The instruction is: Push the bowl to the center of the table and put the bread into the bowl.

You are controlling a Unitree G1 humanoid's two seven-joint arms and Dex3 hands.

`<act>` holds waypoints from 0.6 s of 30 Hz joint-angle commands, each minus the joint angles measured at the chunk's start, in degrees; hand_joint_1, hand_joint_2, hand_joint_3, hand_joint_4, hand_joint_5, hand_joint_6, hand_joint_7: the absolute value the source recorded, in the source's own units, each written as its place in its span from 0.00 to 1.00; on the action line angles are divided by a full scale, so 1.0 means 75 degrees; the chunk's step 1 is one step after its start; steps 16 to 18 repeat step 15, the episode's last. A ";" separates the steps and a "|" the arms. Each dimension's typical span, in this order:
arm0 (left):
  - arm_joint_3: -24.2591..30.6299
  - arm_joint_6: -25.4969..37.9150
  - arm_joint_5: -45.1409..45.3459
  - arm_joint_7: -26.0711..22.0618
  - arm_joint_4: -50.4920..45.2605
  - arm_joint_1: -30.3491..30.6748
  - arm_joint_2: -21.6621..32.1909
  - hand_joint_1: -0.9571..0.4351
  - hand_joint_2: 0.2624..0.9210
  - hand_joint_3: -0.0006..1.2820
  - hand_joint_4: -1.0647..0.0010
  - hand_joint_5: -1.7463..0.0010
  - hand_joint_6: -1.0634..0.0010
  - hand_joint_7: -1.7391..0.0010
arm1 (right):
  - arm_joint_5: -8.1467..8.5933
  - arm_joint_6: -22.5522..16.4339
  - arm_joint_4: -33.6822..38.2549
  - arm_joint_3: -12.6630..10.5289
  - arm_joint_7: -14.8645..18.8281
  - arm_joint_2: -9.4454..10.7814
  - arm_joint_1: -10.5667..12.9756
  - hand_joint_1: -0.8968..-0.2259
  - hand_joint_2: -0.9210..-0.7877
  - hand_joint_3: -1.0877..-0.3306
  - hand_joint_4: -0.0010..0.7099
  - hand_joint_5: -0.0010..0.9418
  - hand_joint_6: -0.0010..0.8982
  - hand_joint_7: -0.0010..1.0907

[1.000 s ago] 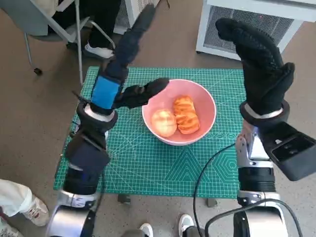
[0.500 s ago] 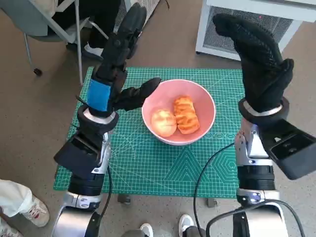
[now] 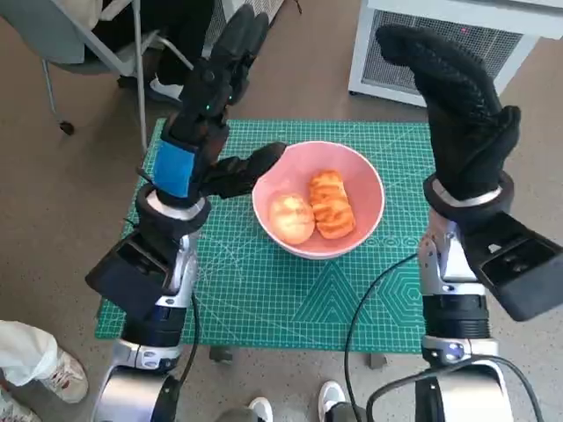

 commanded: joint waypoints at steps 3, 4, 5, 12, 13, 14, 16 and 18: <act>0.0094 -0.0032 0.0101 0.0087 -0.0048 -0.0120 -0.0025 0.31 1.00 0.26 0.77 0.99 0.75 0.93 | -0.0082 -0.0016 0.0021 0.0042 0.0032 -0.0011 0.0026 0.51 0.00 0.41 0.22 0.22 0.00 0.55; 0.0098 -0.0037 0.0108 0.0091 -0.0046 -0.0118 -0.0026 0.31 1.00 0.26 0.77 0.99 0.74 0.93 | -0.0080 -0.0019 0.0027 0.0047 0.0035 -0.0008 0.0023 0.51 0.00 0.41 0.22 0.22 0.00 0.55; 0.0103 -0.0038 0.0117 0.0097 -0.0046 -0.0116 -0.0028 0.31 1.00 0.26 0.77 0.99 0.74 0.93 | -0.0083 -0.0023 0.0038 0.0051 0.0035 -0.0005 0.0017 0.51 0.00 0.41 0.22 0.22 0.00 0.55; 0.0113 -0.0015 0.0143 0.0082 -0.0079 -0.0092 -0.0002 0.31 1.00 0.26 0.76 0.99 0.74 0.93 | -0.0092 -0.0041 0.0086 0.0066 0.0034 -0.0013 -0.0013 0.51 0.00 0.41 0.23 0.21 0.00 0.54; 0.0114 -0.0022 0.0151 0.0082 -0.0072 -0.0091 0.0000 0.31 1.00 0.26 0.76 0.99 0.74 0.93 | -0.0096 -0.0046 0.0089 0.0068 0.0032 -0.0011 -0.0015 0.51 0.00 0.41 0.23 0.21 0.00 0.54; 0.0116 -0.0028 0.0155 0.0081 -0.0066 -0.0091 0.0002 0.31 1.00 0.26 0.76 0.99 0.74 0.93 | -0.0100 -0.0051 0.0092 0.0070 0.0030 -0.0009 -0.0017 0.51 0.00 0.41 0.23 0.21 0.00 0.54; 0.0115 -0.0044 0.0168 0.0085 -0.0051 -0.0090 -0.0002 0.31 1.00 0.26 0.76 0.99 0.74 0.93 | -0.0108 -0.0059 0.0095 0.0071 0.0025 -0.0008 -0.0020 0.51 0.00 0.41 0.23 0.20 0.00 0.54; 0.0115 -0.0044 0.0168 0.0085 -0.0051 -0.0090 -0.0002 0.31 1.00 0.26 0.76 0.99 0.74 0.93 | -0.0108 -0.0059 0.0095 0.0071 0.0025 -0.0008 -0.0020 0.51 0.00 0.41 0.23 0.20 0.00 0.54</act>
